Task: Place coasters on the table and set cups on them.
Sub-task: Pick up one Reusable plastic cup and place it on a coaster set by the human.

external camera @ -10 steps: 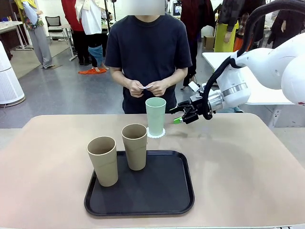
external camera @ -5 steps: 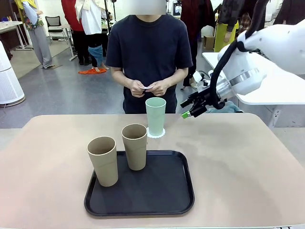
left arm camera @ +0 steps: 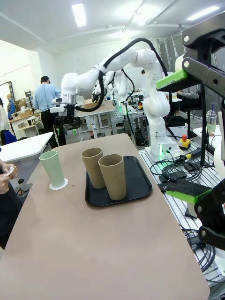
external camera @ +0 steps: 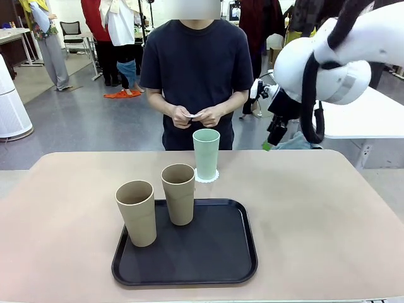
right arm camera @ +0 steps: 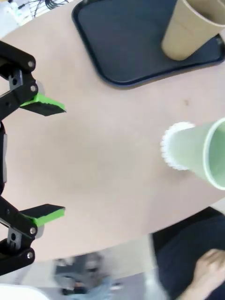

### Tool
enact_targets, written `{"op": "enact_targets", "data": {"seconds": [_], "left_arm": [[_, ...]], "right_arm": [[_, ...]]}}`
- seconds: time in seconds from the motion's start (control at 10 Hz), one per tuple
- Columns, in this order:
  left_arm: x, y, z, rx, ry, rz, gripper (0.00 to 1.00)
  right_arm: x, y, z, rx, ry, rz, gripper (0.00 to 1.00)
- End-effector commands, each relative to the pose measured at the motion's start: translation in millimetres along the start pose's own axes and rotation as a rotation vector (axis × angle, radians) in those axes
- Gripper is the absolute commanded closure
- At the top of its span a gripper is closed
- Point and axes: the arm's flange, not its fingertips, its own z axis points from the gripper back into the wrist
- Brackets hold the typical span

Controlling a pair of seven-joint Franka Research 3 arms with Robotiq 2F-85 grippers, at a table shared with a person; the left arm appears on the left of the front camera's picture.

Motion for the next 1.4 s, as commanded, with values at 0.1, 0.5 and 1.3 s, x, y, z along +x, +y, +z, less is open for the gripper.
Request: {"op": "enact_targets", "data": {"seconds": [0.1,0.5,1.3], "left_arm": [[-1,-2,1,-0.012,-0.006,-0.005,0.00],[-1,-2,1,-0.012,-0.006,-0.005,0.00],[-1,-2,1,-0.012,-0.006,-0.005,0.00]], "right_arm": [[21,42,33,-0.148,0.419,-0.318,0.00],[-1,80,51,-0.246,0.429,-0.579,0.00],[-41,114,64,-0.182,0.314,-0.606,0.00]]}}
